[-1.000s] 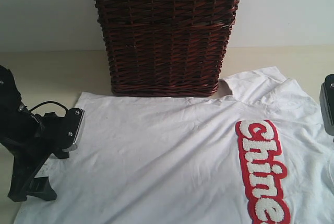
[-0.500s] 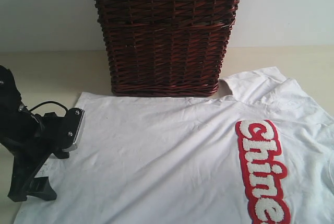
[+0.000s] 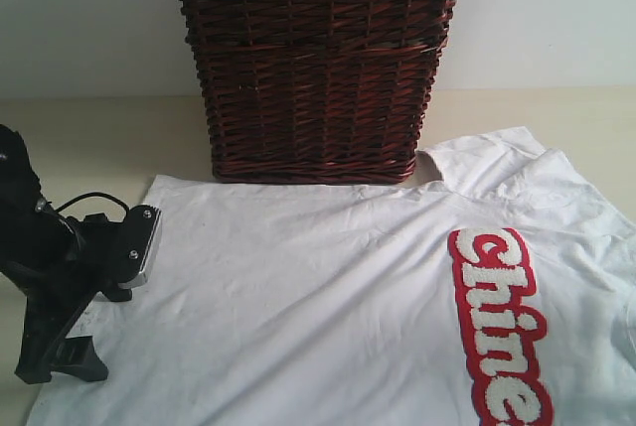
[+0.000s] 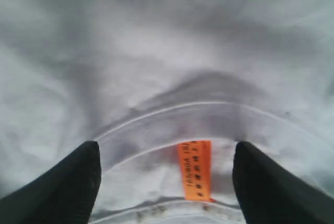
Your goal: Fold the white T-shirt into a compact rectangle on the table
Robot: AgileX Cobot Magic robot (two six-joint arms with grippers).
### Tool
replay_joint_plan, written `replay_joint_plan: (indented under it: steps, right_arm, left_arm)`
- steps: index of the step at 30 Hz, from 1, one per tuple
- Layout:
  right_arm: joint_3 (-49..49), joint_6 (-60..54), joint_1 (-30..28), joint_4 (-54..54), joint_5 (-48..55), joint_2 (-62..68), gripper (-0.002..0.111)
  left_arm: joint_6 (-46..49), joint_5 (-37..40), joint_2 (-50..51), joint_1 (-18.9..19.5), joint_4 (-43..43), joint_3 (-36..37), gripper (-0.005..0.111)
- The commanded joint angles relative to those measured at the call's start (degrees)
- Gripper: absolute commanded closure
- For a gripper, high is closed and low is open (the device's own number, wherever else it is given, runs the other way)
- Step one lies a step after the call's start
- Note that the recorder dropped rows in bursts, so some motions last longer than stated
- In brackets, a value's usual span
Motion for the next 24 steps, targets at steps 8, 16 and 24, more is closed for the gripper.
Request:
replay_joint_plan:
  steps: [8,16,24]
  right_arm:
    - [-0.32,-1.67,-0.26,0.46,-10.54,7.97,0.04]
    - [-0.32,9.19,-0.26,-7.59,-6.64,12.3,0.051]
    - [-0.32,9.34,-0.15,-6.42,-4.29,10.37,0.054]
  left_arm:
    - [0.45,-2.71,2.49,-0.31,0.32,1.31,0.025]
    - [0.45,-2.71,2.49,-0.31,0.32,1.31,0.025]
    - [0.45,-2.71,2.49,-0.31,0.32,1.31,0.025]
